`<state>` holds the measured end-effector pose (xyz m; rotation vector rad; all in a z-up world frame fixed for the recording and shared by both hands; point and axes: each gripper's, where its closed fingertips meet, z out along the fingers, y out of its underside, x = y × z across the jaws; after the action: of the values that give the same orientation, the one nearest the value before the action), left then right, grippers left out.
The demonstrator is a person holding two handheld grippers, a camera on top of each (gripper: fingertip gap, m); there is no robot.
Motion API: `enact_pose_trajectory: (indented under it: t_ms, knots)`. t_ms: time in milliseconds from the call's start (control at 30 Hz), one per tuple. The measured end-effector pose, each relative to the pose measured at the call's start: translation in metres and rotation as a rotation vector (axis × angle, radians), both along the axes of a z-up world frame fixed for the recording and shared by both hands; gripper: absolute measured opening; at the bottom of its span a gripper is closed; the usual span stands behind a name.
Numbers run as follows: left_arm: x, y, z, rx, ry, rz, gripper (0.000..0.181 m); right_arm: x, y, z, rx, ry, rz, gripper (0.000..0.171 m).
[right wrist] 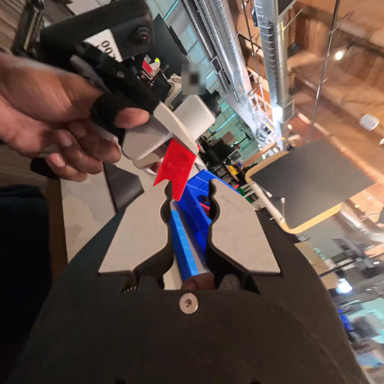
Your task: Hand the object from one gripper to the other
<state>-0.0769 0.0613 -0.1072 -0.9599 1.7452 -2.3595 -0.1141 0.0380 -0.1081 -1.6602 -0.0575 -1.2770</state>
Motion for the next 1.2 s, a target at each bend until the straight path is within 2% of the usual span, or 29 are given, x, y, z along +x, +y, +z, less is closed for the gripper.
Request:
enact_pose_trajectory:
  t_ms: [267,533,767,933,1067,1200]
  knots:
    - [-0.004,-0.009,-0.016,0.176,0.026,0.033,0.046,0.005,0.012,-0.027,-0.305,-0.255,-0.122,0.03]
    - [-0.009,-0.016,-0.026,0.244,0.059,0.013,0.046,0.012,0.015,-0.034,-0.448,-0.431,-0.221,0.021]
    - [-0.013,-0.022,-0.03,0.261,0.075,-0.006,0.046,0.014,0.018,-0.039,-0.497,-0.477,-0.236,0.015]
    - [-0.018,-0.024,-0.014,0.195,-0.016,-0.029,0.048,0.013,0.018,-0.034,-0.379,-0.374,-0.21,0.004]
    - [-0.022,-0.014,0.013,0.035,-0.113,-0.065,0.054,0.01,0.016,-0.022,-0.174,-0.172,-0.123,0.001]
    - [-0.022,0.002,0.025,-0.044,-0.217,-0.091,0.058,0.005,0.007,-0.004,0.066,0.036,0.0,0.001]
